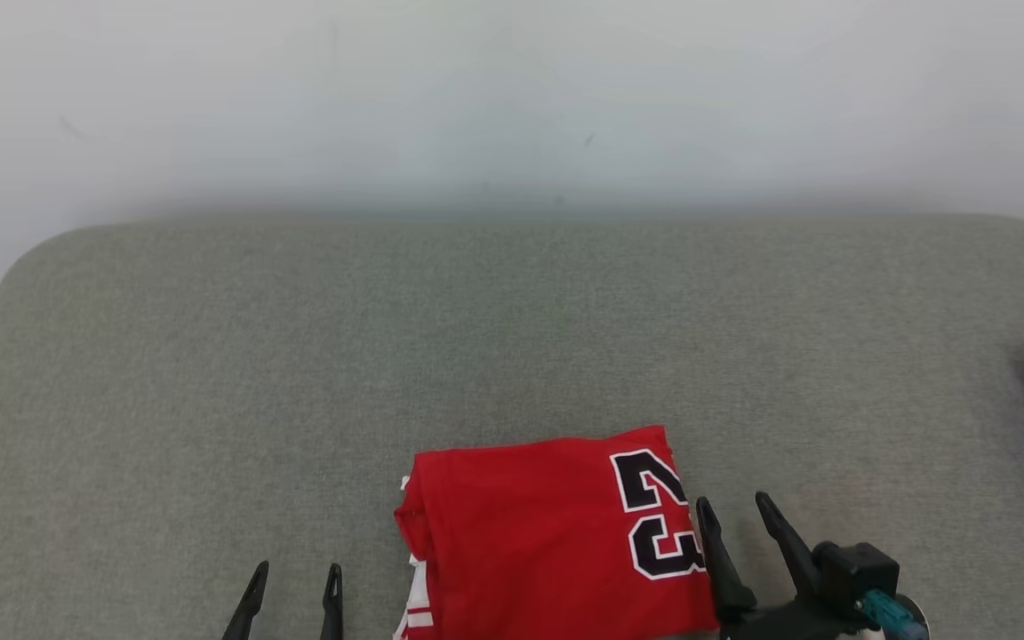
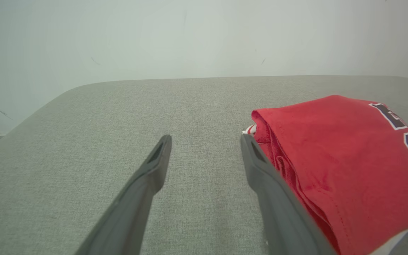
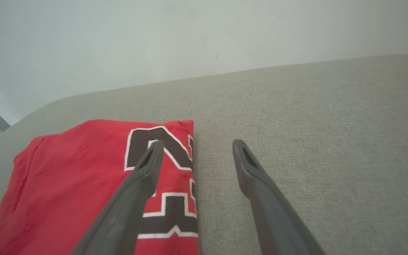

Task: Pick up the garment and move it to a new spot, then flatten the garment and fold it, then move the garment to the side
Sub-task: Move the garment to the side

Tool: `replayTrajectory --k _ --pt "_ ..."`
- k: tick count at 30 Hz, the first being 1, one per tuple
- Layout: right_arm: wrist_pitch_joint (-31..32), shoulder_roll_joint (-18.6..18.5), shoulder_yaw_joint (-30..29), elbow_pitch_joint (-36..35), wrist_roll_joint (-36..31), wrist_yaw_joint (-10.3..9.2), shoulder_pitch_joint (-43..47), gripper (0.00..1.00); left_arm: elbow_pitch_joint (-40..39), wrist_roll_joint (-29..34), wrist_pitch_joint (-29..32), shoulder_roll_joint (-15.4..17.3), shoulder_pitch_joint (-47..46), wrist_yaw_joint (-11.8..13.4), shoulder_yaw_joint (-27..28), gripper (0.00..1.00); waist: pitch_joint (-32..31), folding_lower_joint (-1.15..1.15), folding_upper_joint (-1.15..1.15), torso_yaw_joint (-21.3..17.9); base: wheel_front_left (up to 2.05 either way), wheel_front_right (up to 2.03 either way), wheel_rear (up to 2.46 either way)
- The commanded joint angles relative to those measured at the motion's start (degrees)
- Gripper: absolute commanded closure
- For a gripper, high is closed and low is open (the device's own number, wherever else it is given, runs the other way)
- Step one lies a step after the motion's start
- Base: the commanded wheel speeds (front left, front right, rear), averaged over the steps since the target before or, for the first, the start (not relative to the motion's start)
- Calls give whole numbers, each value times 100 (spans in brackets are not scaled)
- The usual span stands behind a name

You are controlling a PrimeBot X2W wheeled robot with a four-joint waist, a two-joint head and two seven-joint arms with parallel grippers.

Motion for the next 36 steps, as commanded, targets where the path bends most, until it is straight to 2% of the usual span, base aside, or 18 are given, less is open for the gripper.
replayTrajectory --k 1,11,14,20,21,22,23,31,36 --pt "-1 6 9 24 27 -13 -86 0 0 -61 -16 -9 -48 -20 -12 0 151 0 0 143 0 0 0" --pt "-2 6 -144 501 -77 -13 -484 0 -90 -137 -16 -8 -264 100 -228 0 515 0 0 549 0 0 0" --pt "-1 5 -223 816 -89 -13 -560 0 -104 -135 -16 -8 -274 110 -273 0 583 0 0 625 0 0 0" --pt "13 13 50 1549 124 -12 -808 0 -116 -163 -16 -8 -358 144 -327 0 661 0 0 694 0 0 0" --pt "23 18 109 1614 183 -12 -835 49 -114 -166 -16 -8 -366 143 -326 0 668 0 0 691 0 0 0" --pt "24 18 145 1642 213 -12 -874 65 -113 -166 -16 -8 -374 146 -322 0 674 0 0 683 0 0 0" --pt "24 19 174 1663 239 -12 -905 100 -115 -163 -16 -8 -373 153 -322 0 678 0 0 672 0 0 0" --pt "0 -82 -42 1366 291 -13 -903 100 -105 -112 -16 -8 -335 133 -270 0 581 0 0 408 0 0 0" --pt "-3 -40 -273 1163 207 -13 -795 100 -47 -87 -16 -8 -211 127 -140 0 380 0 0 -131 0 0 0"
